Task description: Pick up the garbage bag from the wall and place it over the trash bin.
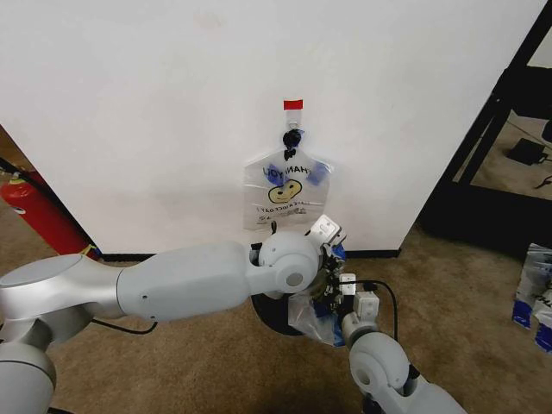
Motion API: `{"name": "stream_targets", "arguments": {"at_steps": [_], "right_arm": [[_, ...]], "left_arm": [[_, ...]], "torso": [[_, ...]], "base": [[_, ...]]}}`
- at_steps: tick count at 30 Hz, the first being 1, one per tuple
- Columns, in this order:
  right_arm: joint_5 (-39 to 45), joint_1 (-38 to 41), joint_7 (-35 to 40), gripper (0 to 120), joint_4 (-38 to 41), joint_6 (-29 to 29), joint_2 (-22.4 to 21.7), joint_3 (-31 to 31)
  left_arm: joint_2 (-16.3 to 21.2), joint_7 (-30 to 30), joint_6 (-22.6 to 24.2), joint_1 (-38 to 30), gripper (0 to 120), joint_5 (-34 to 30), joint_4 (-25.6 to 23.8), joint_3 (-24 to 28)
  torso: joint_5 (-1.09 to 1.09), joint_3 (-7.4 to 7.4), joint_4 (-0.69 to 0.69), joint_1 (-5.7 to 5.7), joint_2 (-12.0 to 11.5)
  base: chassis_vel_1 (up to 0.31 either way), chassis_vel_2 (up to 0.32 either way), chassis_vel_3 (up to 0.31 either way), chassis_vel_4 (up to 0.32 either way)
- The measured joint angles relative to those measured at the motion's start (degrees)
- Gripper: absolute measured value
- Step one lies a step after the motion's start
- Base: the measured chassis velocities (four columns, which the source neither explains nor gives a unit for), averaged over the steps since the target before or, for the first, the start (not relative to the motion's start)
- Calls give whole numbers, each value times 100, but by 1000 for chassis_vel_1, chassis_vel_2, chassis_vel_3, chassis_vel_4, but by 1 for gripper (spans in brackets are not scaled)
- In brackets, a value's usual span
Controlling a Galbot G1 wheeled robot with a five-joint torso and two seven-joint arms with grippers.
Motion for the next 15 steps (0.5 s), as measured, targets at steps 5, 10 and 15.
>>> {"name": "stream_targets", "arguments": {"at_steps": [5, 10, 15], "right_arm": [[15, 15, 13, 0, 0, 0, -9, 2], [28, 15, 29, 0, 14, -2, -15, 5], [37, 15, 36, 0, 14, -2, -24, 10]], "left_arm": [[63, -5, -3, 32, 38, -4, -31, 64], [89, -7, -5, 65, 27, 5, -43, 62], [135, -6, -6, 76, 16, 31, -59, 44]], "torso": [[0, 0, 0, 0, 0], [0, 0, 0, 0, 0], [0, 0, 0, 0, 0]], "base": [[0, 0, 0, 0], [0, 0, 0, 0], [0, 0, 0, 0]]}}
